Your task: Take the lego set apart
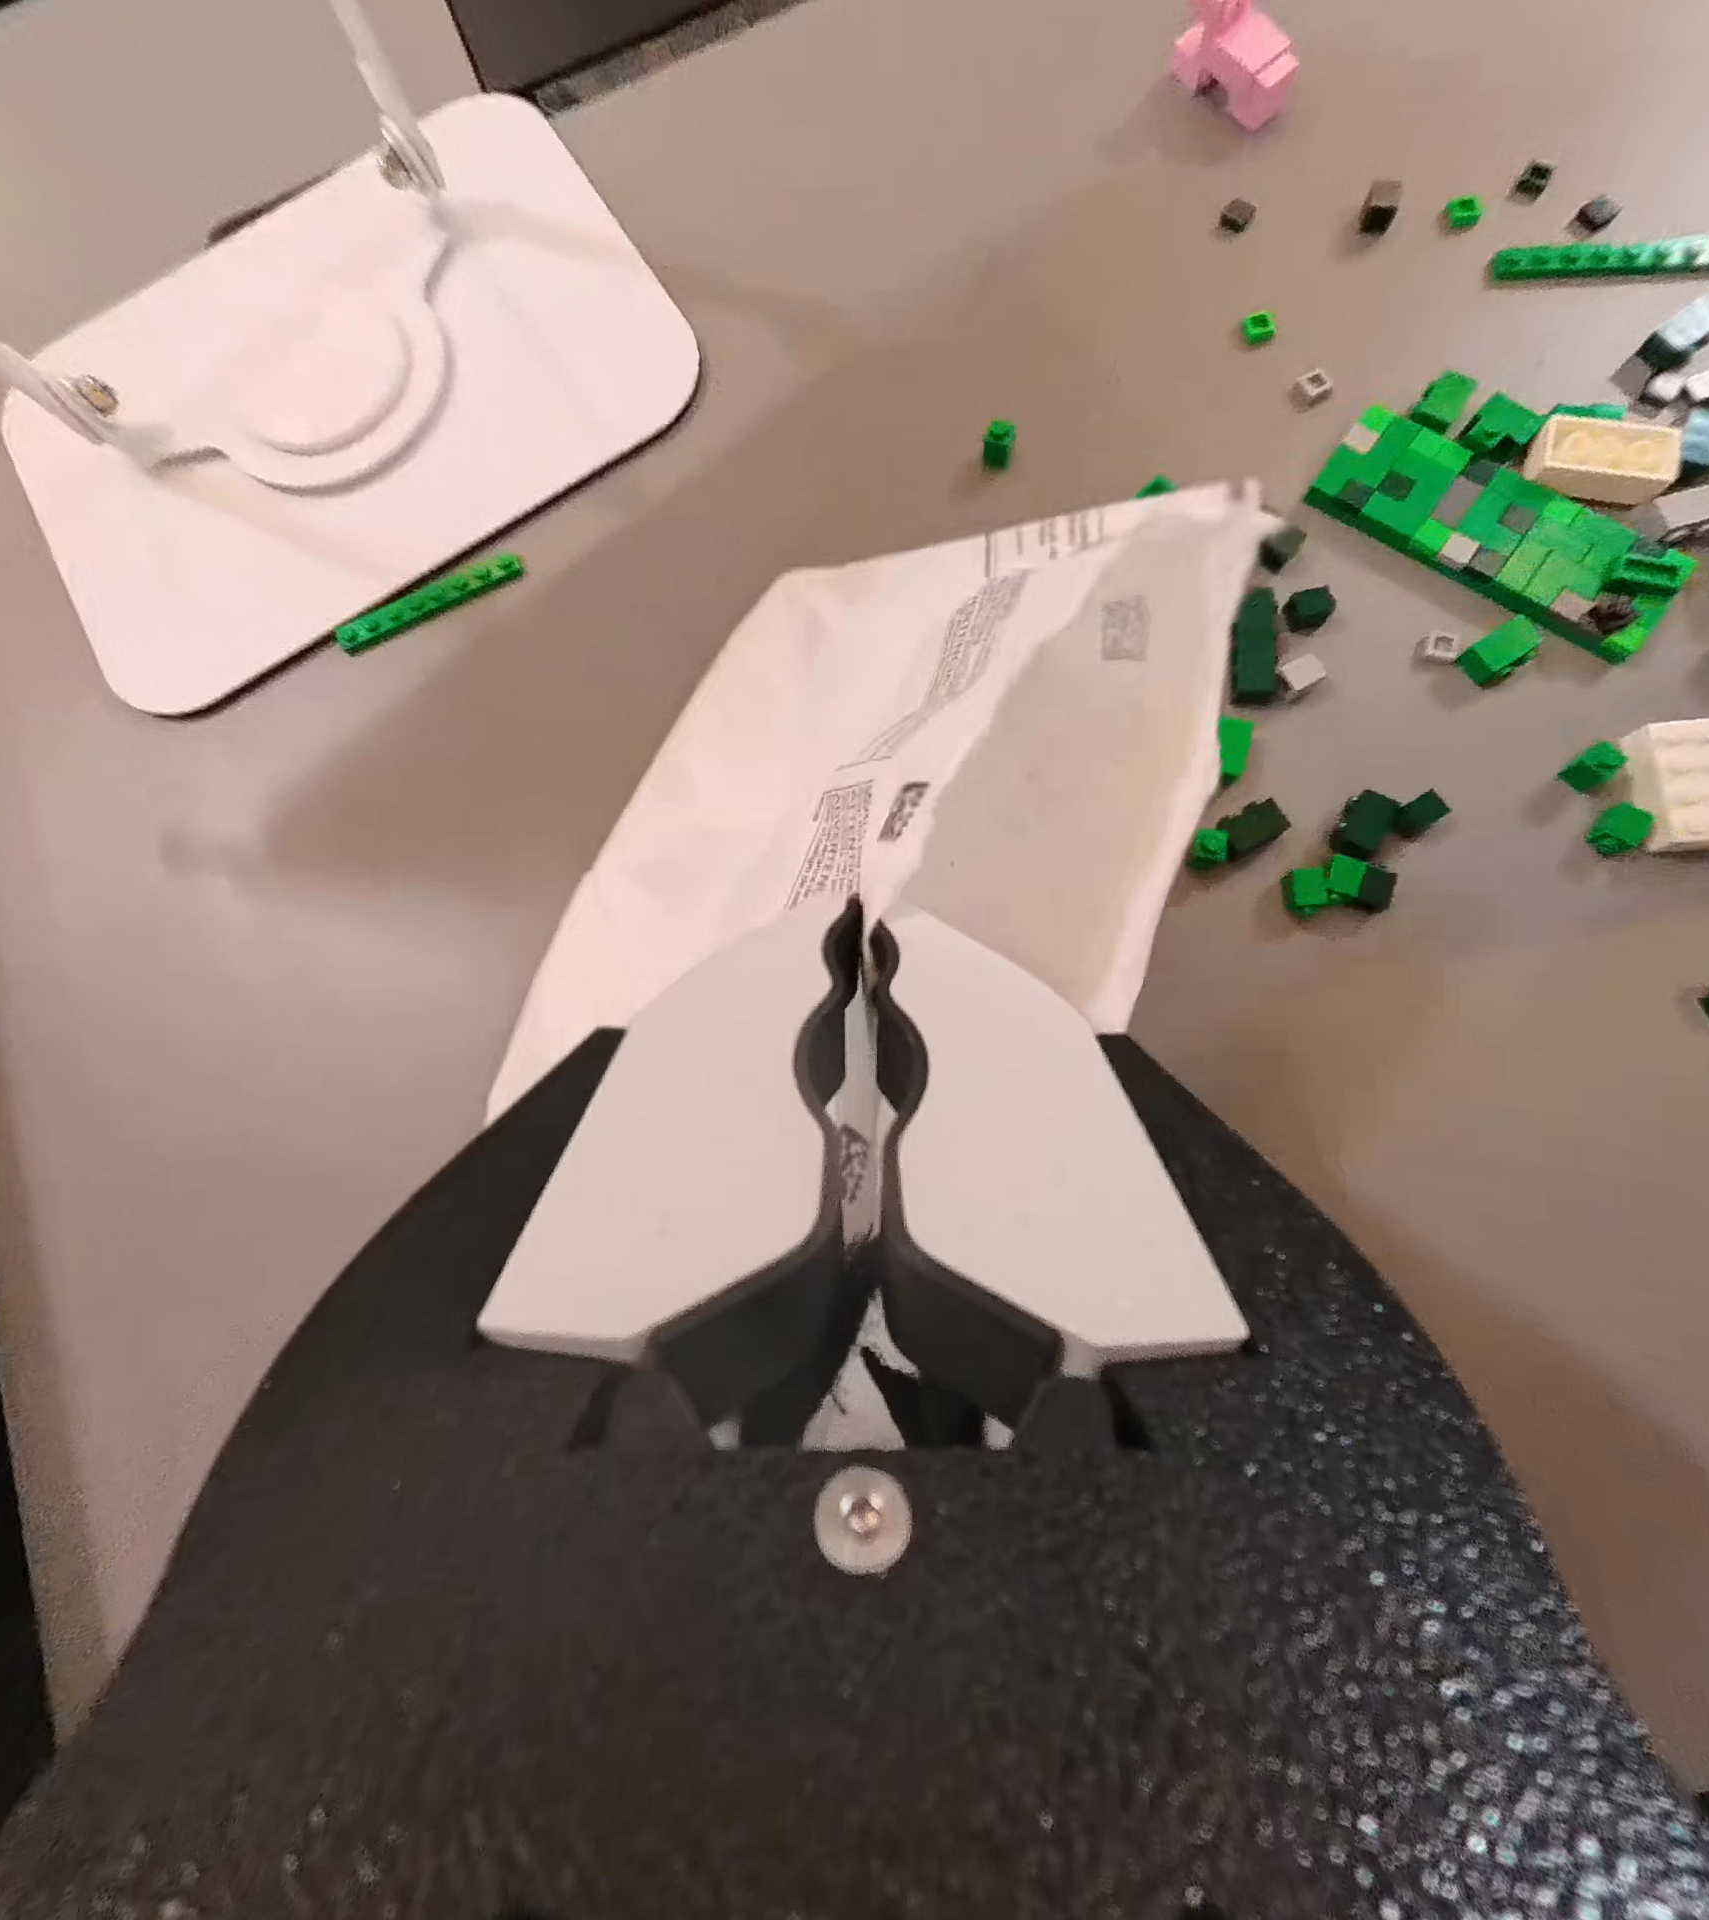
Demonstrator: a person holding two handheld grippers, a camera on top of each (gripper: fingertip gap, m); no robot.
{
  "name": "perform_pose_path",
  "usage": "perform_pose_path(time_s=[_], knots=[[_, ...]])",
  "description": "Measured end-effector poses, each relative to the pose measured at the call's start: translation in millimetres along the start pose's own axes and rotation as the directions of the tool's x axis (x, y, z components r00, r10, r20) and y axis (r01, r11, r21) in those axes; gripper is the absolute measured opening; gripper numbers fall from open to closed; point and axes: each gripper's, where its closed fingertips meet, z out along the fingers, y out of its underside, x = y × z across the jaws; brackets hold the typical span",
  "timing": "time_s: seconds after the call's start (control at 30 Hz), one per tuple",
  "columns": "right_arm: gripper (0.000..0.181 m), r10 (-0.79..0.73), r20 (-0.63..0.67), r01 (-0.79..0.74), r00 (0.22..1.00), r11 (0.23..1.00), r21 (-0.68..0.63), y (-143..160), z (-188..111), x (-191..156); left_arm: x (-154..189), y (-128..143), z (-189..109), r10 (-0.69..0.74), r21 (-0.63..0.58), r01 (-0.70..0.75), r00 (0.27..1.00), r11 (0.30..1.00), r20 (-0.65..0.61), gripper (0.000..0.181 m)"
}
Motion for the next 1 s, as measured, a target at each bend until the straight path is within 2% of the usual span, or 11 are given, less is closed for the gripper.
perform_pose_path(time_s=[0.03, 0.2, 0.27, 0.37, 0.47, 0.53, 0.8, 1.0], knots=[[0.011, 0.005, 0.008, -0.005, 1.0, 1.0, 0.003, 5, -3, 3, 0, 2, 2, 0.003, -0.006, -0.003, 1.0, 1.0, 0.003, 0.0], [0.023, 0.025, 0.057, -0.025, 0.998, 1.0, 0.003, 30, -16, 9, 10, 2, 11, -0.083, 0.033, 0.086, 0.992, 0.996, -0.099, 0.0], [0.024, 0.027, 0.074, -0.028, 0.997, 1.0, 0.014, 34, -19, 10, 17, 7, 17, -0.07, 0.015, 0.072, 0.991, 0.997, -0.117, 0.0], [0.024, -0.043, 0.063, 0.041, 0.997, 0.999, 0.026, 38, -24, 11, 19, 14, 21, -0.045, -0.02, 0.042, 0.992, 0.999, -0.12, 0.0], [0.022, -0.133, 0.042, 0.134, 0.99, 0.991, -0.023, 49, -25, 11, 17, 5, 17, -0.055, 0.023, 0.059, 0.988, 0.998, -0.143, 0.0], [0.022, -0.137, 0.043, 0.138, 0.99, 0.99, -0.031, 52, -24, 10, 15, 3, 16, -0.059, 0.035, 0.065, 0.987, 0.997, -0.15, 0.0], [0.021, -0.077, -0.141, 0.083, 0.987, 0.996, 0.036, 45, -25, 32, 12, 9, 20, -0.094, 0.019, 0.101, 0.972, 0.995, -0.214, 0.0], [0.02, -0.034, -0.186, 0.049, 0.982, 0.996, 0.075, 39, -32, 41, 14, 8, 19, -0.09, 0.027, 0.099, 0.967, 0.995, -0.238, 0.0]])
